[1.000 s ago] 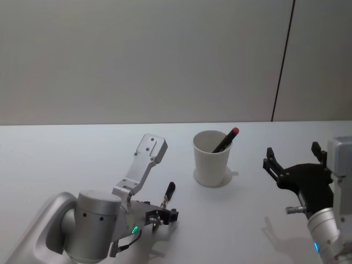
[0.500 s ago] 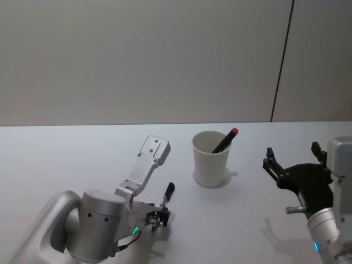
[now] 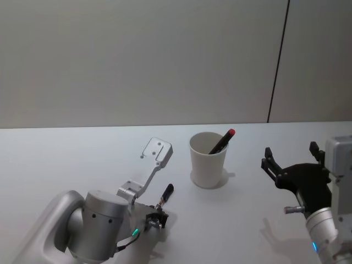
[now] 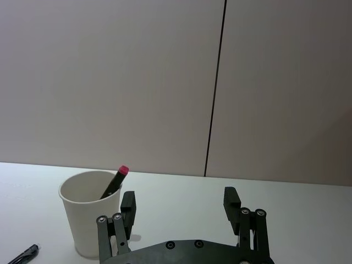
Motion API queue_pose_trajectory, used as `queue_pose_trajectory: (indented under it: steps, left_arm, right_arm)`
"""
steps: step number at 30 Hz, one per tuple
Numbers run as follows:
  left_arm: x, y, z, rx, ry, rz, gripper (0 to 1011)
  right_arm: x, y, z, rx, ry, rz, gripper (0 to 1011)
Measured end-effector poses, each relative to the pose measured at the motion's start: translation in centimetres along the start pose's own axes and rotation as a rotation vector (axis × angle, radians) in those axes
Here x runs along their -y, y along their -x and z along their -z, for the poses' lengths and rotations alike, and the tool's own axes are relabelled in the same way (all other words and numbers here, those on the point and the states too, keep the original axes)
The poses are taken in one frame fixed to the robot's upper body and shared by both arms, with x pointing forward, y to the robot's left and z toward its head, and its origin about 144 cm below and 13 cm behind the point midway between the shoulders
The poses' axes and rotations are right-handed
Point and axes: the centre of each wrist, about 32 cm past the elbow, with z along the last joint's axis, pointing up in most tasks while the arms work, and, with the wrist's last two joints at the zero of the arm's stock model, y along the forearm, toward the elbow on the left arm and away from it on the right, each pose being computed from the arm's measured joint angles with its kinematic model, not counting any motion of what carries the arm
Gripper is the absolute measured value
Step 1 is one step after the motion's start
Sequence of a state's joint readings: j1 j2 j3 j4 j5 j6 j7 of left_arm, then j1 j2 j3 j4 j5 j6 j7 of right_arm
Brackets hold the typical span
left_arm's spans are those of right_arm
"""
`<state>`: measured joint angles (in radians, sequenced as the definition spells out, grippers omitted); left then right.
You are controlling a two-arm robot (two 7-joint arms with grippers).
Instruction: Place the pen into the pen holder.
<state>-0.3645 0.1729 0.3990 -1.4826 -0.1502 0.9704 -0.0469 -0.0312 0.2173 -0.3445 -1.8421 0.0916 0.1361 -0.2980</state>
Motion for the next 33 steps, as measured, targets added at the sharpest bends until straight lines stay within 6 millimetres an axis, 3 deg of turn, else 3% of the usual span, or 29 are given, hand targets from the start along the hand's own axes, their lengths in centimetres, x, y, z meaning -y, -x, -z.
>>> queue_pose_trajectory:
  steps: [17, 33]
  left_arm:
    - [0.0, -0.1, 0.5, -0.002, 0.023, 0.004, 138]
    - [-1.7, -1.0, 1.2, -0.010, 0.231, -0.020, 138]
  right_arm:
    - [0.0, 0.0, 0.0, 0.000, 0.000, 0.000, 1002]
    - [0.0, 0.0, 0.0, 0.000, 0.000, 0.000, 1002]
